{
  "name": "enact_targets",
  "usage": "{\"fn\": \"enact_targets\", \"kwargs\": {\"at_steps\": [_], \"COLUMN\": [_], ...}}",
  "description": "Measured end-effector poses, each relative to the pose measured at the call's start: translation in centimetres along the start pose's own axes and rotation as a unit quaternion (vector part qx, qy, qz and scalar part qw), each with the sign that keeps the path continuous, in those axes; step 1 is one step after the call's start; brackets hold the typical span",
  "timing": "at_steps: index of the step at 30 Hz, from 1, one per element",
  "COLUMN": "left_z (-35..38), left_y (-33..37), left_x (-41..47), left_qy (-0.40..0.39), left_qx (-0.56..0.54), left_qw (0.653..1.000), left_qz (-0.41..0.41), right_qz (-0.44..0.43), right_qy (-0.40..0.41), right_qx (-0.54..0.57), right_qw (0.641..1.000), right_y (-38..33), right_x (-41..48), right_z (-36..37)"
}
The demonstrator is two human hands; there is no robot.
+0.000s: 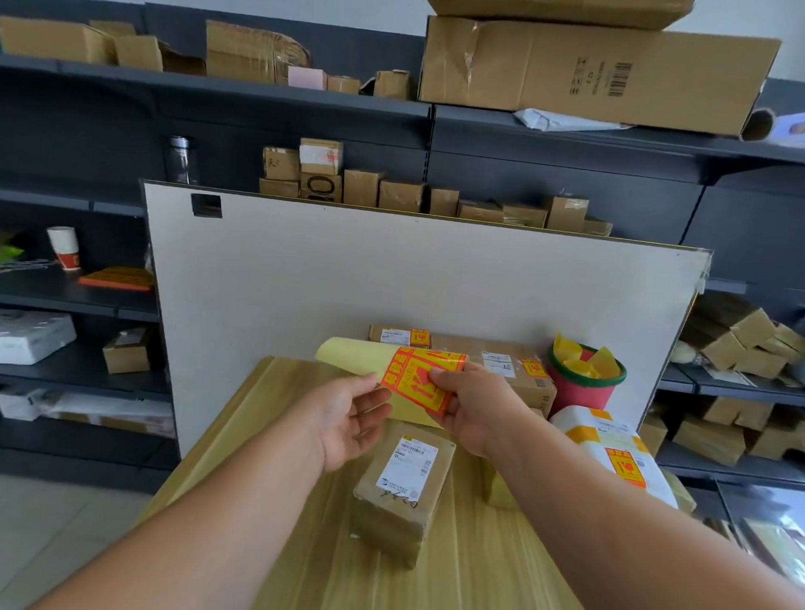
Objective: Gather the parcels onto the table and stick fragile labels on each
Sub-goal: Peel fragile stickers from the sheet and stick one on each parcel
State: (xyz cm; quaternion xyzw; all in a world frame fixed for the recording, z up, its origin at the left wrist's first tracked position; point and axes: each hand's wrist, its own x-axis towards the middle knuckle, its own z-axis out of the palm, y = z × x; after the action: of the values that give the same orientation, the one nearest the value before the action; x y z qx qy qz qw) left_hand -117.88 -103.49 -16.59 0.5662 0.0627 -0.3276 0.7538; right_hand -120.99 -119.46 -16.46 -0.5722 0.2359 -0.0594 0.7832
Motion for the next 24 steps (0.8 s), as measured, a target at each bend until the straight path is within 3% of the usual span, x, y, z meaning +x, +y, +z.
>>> {"fn": "enact_targets", "kwargs": {"at_steps": [4,6,7,10,13,24], "left_z": [0.3,0.3,0.3,0.7,1.1,0.8], "left_y": [0.2,0.0,-0.1,-0.6,-0.8,-0.6], "left_x": [0.6,0.8,0.8,1.2,1.4,2.5], "left_qy": [0.038,0.051,0.054,0.053,0.046,0.049], "left_qx": [-0.004,-0.008,-0.01,-0.008,0.004,0.027], "left_qw": [0.998,0.997,0.997,0.996,0.995,0.995], "left_qz": [0.041,0.053,0.057,0.073,0.091,0.083], "right_qz": [-0.02,-0.105,-0.158,-0.265,-0.27,-0.263], "right_qy": [0.12,0.198,0.2,0.097,0.013,-0.003], "right_qx": [-0.153,-0.253,-0.291,-0.378,-0.421,-0.402], "right_qw": [0.981,0.941,0.922,0.882,0.866,0.877], "right_y": [0.2,0.3,0.4,1.0,1.7,2.4], "right_x": [-0.1,-0.5,-1.0,-2.3,-2.3,-0.2], "right_z": [-0.4,-0.5,-0.3,0.7,1.5,1.5]}}
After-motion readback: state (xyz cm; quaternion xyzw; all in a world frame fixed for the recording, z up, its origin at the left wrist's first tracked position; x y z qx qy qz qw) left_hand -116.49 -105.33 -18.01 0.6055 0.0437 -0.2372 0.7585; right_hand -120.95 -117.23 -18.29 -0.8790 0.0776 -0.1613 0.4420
